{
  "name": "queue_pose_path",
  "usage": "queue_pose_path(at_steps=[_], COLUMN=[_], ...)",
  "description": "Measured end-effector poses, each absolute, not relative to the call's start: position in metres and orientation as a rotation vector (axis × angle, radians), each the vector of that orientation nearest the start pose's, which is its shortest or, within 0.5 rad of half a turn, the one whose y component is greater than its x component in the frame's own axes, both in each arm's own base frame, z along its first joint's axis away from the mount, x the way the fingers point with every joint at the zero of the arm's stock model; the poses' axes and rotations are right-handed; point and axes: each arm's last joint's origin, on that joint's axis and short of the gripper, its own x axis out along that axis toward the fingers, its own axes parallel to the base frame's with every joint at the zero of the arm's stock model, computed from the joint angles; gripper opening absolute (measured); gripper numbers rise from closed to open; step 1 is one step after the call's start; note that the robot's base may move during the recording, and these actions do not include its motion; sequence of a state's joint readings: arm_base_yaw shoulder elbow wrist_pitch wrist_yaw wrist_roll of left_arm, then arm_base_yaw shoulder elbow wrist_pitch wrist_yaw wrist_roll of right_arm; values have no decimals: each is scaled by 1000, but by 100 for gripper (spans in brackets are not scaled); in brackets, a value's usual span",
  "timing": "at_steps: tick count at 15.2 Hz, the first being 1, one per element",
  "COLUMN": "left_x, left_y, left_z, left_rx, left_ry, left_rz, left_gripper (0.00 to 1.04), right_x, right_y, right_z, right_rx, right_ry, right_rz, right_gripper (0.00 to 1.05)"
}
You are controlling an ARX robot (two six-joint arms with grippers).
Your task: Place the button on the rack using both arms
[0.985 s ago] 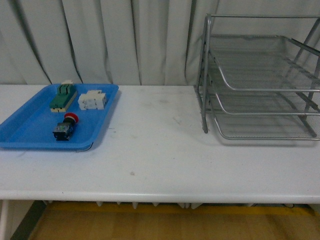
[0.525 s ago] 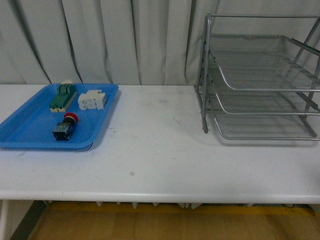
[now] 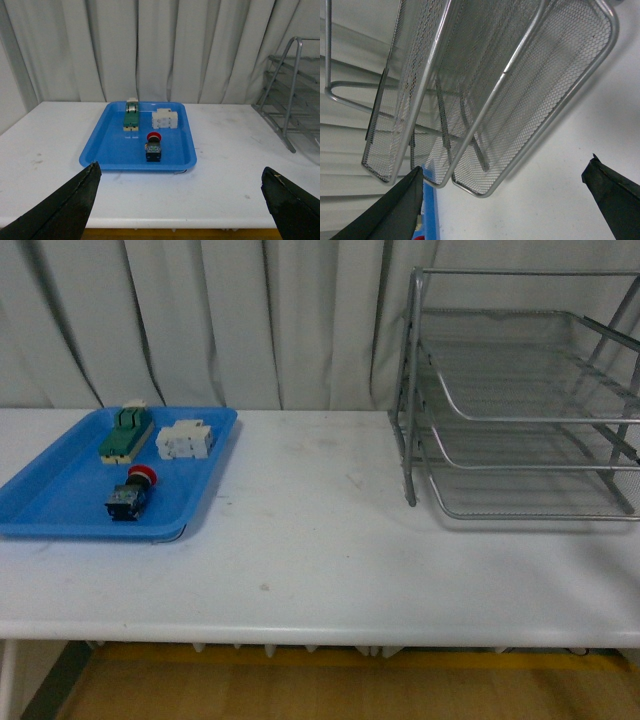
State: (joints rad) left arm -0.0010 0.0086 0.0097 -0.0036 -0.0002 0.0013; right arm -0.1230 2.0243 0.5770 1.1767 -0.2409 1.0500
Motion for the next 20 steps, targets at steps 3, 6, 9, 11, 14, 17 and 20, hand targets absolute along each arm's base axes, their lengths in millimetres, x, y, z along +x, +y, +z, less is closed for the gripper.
queue_pose_path(at_steps=[3, 6, 9, 11, 14, 17, 20], left_x=[98, 98, 98, 98, 98, 98, 98], left_y=[0, 0, 0, 0, 0, 0, 0], left_z=[166, 166, 166, 166, 166, 166, 166], left_rx=[1, 1, 1, 2, 1, 1, 1], left_ry=[2, 2, 2, 2, 2, 2, 2], left_rz=[-1, -1, -1, -1, -1, -1, -1], left_gripper=[98, 98, 98, 98, 98, 98, 98], right_x=[342, 364, 385, 403, 419, 414, 297], right_y=[-26, -15, -3, 4, 3, 3, -3], right_z=[72, 68, 58, 52, 45, 45, 40], right_rx=[1099, 1100, 1097, 1096, 1160, 1240, 1470], right_ry=[315, 315, 348, 342, 288, 244, 375], right_rz=[-30, -7, -33, -59, -60, -33, -139], right_gripper=[98, 98, 98, 86, 44, 13, 4])
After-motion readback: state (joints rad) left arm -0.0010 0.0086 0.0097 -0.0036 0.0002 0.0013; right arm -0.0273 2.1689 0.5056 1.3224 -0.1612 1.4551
